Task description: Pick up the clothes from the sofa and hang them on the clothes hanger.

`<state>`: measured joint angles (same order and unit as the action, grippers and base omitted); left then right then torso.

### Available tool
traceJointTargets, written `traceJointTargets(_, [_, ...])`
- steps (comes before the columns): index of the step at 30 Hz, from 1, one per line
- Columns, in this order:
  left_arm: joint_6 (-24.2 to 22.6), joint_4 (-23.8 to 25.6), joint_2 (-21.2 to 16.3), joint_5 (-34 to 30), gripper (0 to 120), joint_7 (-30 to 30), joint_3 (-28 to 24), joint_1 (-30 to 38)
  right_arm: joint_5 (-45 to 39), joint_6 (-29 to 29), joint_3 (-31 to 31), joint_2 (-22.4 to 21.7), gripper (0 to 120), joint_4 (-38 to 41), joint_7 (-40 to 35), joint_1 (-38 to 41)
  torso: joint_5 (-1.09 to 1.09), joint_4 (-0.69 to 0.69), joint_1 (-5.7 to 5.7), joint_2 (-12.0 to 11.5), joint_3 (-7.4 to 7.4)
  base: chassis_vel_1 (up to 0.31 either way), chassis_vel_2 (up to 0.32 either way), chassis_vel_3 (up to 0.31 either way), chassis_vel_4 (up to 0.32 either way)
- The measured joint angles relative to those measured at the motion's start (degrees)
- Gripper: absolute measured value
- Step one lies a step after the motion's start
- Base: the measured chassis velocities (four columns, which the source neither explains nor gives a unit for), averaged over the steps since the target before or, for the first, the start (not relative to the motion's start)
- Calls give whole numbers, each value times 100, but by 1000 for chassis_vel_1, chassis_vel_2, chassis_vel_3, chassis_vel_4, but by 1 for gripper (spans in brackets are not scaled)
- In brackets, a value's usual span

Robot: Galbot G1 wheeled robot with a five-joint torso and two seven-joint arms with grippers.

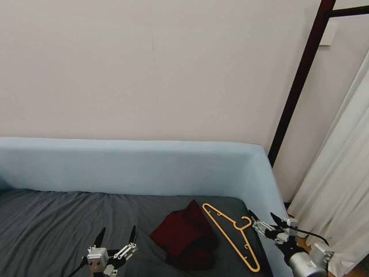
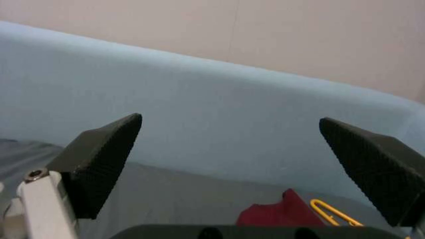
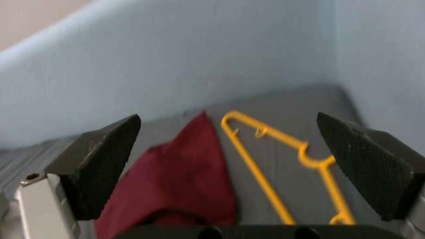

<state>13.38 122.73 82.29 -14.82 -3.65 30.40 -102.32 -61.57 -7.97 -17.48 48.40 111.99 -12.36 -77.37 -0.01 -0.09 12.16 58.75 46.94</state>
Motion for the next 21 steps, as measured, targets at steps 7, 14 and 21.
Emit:
traceJointTargets(7, [2,144,103,99,100,-4,-1,-70,-838,-748,778,254,100,-620,-488,982,0,1,0,0,0,0,0,0,0])
traceJointTargets(14, [108,178,187,277,100,-22,12,-132,-2159,-1473,961,999,100,-1138,-1534,1601,0,1,0,0,0,0,0,0,0])
traceJointTargets(21, [209,100,264,387,100,-39,-11,-139,-2660,-1891,807,1715,100,-1452,-2031,1643,-1,0,0,0,0,0,0,0,0])
